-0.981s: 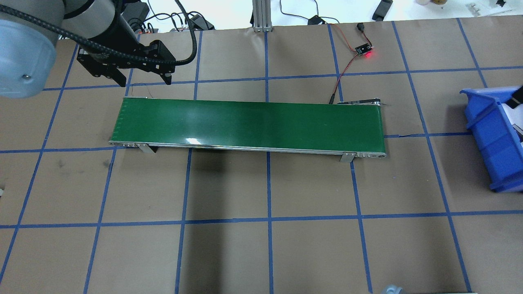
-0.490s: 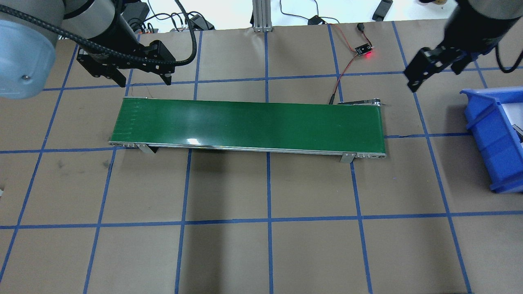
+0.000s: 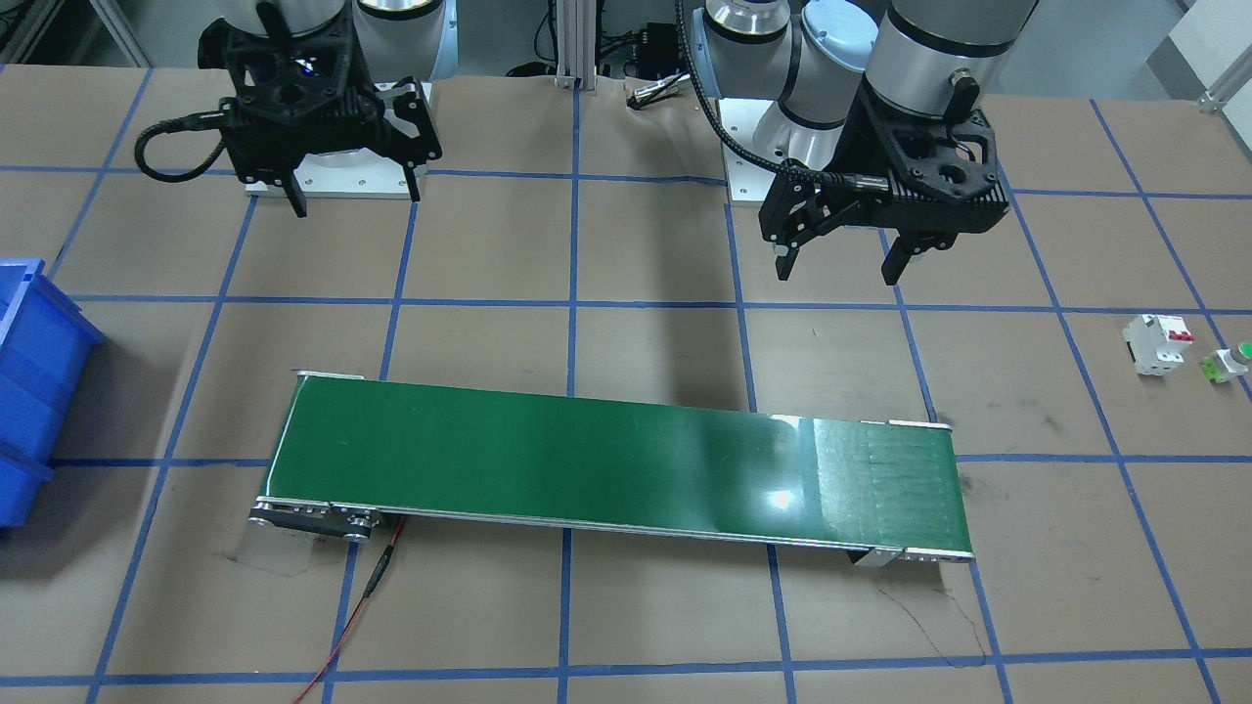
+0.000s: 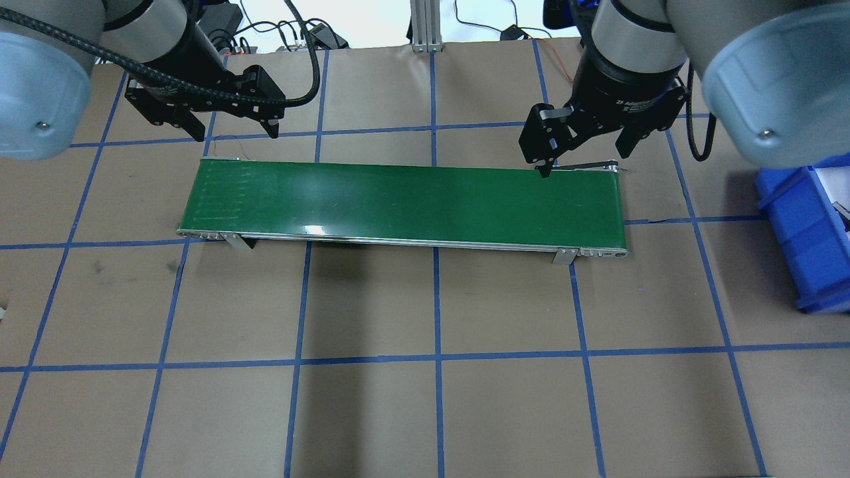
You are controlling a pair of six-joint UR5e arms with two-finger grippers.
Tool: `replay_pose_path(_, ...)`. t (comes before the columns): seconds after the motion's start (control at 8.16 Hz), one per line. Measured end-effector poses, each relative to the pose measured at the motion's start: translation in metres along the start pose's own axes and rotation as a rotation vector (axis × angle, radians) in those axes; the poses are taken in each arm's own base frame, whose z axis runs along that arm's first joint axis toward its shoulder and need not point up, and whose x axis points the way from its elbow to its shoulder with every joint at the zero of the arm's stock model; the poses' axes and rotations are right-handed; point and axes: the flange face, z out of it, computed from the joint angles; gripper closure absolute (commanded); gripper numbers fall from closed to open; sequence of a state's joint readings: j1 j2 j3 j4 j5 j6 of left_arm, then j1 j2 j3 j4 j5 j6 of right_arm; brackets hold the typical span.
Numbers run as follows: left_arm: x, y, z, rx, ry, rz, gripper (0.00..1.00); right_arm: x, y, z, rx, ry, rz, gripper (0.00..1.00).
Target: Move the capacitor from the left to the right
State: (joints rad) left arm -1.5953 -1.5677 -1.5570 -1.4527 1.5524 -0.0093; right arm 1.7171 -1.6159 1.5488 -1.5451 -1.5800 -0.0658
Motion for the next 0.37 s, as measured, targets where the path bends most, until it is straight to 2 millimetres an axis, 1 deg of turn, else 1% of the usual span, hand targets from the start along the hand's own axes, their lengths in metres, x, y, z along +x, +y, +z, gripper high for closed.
replay_pose_path(0.12, 0.0000, 0.0000, 0.0000, 0.000, 0.000, 0.000, 0.00, -0.0061, 0.0009, 0.0005, -0.001, -0.003, 0.016, 0.00)
replay_pose_path(0.37, 0.0000, 0.0000, 0.0000, 0.000, 0.000, 0.000, 0.00, -0.0095, 0.0021, -0.0008, 0.003, -0.007, 0.026, 0.00)
